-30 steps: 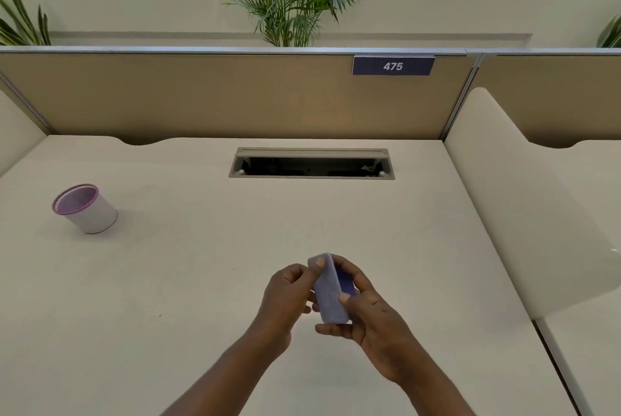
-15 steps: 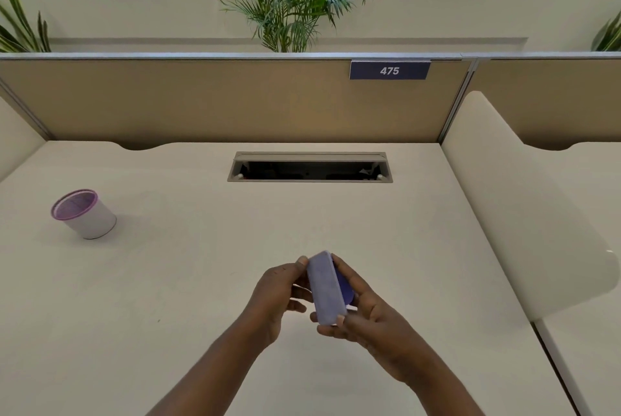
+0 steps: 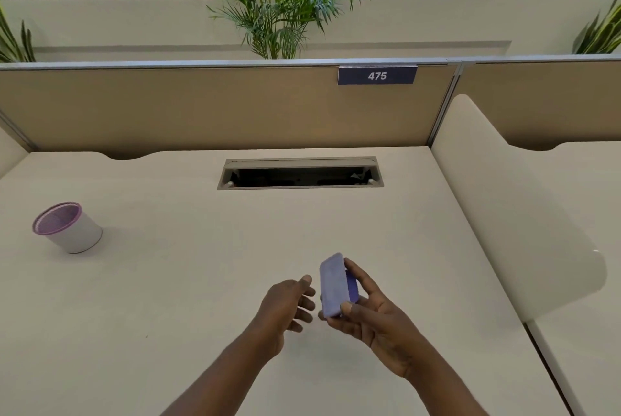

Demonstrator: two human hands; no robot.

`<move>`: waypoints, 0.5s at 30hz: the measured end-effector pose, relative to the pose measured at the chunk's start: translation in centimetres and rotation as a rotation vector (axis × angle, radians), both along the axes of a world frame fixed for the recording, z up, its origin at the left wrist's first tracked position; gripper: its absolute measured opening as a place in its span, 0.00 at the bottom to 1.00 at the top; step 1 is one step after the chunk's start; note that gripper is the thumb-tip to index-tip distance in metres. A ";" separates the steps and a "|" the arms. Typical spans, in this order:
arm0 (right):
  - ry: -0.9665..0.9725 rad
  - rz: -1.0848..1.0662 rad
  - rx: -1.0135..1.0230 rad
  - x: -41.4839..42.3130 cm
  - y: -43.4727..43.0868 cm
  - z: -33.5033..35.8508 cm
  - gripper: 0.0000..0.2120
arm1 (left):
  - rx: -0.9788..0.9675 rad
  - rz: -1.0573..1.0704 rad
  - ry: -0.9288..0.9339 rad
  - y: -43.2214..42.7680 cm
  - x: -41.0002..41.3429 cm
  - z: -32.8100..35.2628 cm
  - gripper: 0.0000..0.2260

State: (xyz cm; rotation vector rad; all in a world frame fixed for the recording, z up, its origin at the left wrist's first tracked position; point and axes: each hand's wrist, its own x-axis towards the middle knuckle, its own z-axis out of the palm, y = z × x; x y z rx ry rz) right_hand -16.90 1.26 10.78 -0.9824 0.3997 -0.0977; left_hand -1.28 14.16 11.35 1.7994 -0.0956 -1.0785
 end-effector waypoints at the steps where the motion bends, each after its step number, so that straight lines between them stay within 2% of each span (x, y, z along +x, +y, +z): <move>1: 0.040 -0.043 -0.072 0.1 -0.6 -0.1 0.35 | 0.022 -0.018 -0.031 0.0 0.0 -0.4 0.17; 5: 0.228 -0.199 -0.416 1.1 -4.3 -0.7 0.39 | 0.103 -0.105 -0.164 0.7 -0.4 -2.4 0.16; 8: 0.317 -0.255 -0.622 1.8 -8.3 -1.4 0.39 | 0.217 -0.202 -0.460 0.9 -0.5 -3.9 0.14; 10: 0.415 -0.245 -0.804 2.4 -11.2 -1.9 0.40 | 0.305 -0.282 -0.668 1.0 -0.1 -4.4 0.11; 13: 0.622 -0.157 -1.141 3.6 -15.4 -2.6 0.42 | 0.355 -0.354 -0.804 1.1 0.8 -5.3 0.10; 15: 0.763 -0.106 -1.241 4.5 -17.4 -3.1 0.42 | 0.381 -0.396 -0.881 1.2 1.2 -6.0 0.11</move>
